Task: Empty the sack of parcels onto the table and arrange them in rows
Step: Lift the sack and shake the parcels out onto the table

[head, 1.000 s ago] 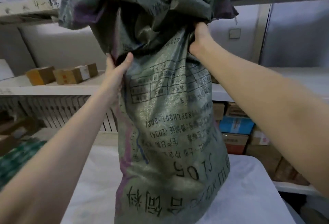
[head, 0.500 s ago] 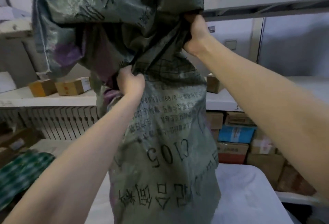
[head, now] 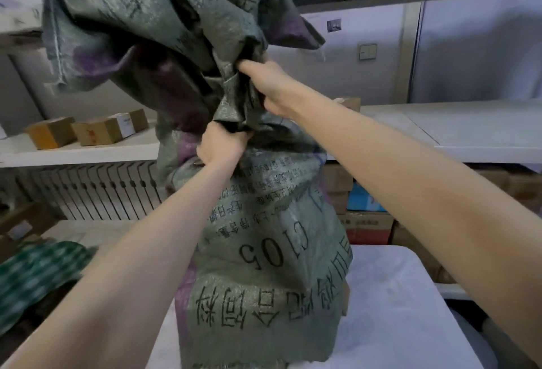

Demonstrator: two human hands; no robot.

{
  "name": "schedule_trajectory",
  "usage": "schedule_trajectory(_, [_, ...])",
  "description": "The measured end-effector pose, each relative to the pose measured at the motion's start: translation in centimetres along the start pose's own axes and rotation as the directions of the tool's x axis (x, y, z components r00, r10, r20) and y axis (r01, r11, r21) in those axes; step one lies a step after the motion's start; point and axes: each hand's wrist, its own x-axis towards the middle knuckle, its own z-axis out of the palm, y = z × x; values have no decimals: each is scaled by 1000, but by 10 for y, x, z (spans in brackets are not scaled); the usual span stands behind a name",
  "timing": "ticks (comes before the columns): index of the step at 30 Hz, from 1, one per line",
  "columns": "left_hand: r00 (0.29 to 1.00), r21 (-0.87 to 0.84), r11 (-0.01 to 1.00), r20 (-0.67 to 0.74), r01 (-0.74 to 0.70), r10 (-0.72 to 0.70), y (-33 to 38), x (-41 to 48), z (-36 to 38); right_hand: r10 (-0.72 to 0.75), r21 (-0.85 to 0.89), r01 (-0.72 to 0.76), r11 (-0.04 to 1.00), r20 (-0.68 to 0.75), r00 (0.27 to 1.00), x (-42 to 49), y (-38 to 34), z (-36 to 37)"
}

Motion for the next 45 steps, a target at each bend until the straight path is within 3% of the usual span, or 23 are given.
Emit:
schedule_trajectory(3, [995,-251,963,-20,95,-103,-8,5,-2,-71,-205,64,977,-25,997,-1,6,-22])
schedule_trajectory(6, [983,-423,887,70,185,-171,-6,17,-13,-1,-427,52,903,117,993,-12,30,-66])
schedule_trajectory(8, [972,-465,853,121,236,-202,-3,26,-18,163,-649,21,761,222,961,-26,60,-85])
schedule_trajectory(10, [955,-466,835,187,292,-230,-2,35,-19,256,-789,24,614,228,939,-39,94,-89])
schedule_trajectory(15, [894,-470,788,394,397,-215,-13,51,-29,-34,-923,101,372,95,995,-42,145,-76])
schedule_trajectory(17, [854,-433,763,429,479,-293,-18,52,-40,-92,-898,85,431,50,994,-42,154,-75])
schedule_trajectory(20, [803,-424,714,494,557,-333,-23,44,-53,-87,-773,45,633,-14,996,-41,149,-64])
schedule_trajectory(21, [800,-430,717,518,549,-303,-22,43,-54,-64,-782,40,622,-1,998,-39,147,-59])
schedule_trajectory(23, [826,-431,766,518,477,-222,-15,34,-56,-36,-864,38,503,22,999,-32,145,-52])
schedule_trajectory(24, [874,-440,798,439,411,-208,-15,30,-57,-52,-885,14,465,-11,999,-29,143,-48])
schedule_trajectory(26, [981,-380,906,127,187,-150,-28,11,-60,-100,-868,-53,493,-117,988,-26,136,-43])
schedule_trajectory(28, [991,-104,994,-126,21,-34,-61,-22,-65,-107,-827,-112,552,-203,973,-21,131,-42])
schedule_trajectory(30, [995,-10,999,-85,49,-50,-93,-40,-65,-89,-802,-156,576,-252,964,-17,120,-44])
schedule_trajectory(33, [988,-264,952,28,155,-153,-103,-30,-62,-49,-740,-172,650,-267,962,-5,103,-46])
schedule_trajectory(36, [991,-379,920,-50,95,-123,-79,-16,-68,-22,-617,-114,779,-209,978,3,82,-48])
schedule_trajectory(39, [996,-485,873,-40,56,-86,-50,-2,-77,45,-450,-88,889,-105,993,13,58,-43])
schedule_trajectory(42, [992,-540,838,-130,-76,6,-32,3,-73,152,-221,-178,959,-128,980,22,39,-39])
schedule_trajectory(45, [970,-549,805,-198,-227,138,-32,-6,-62,207,-112,-226,968,-155,966,25,37,-39])
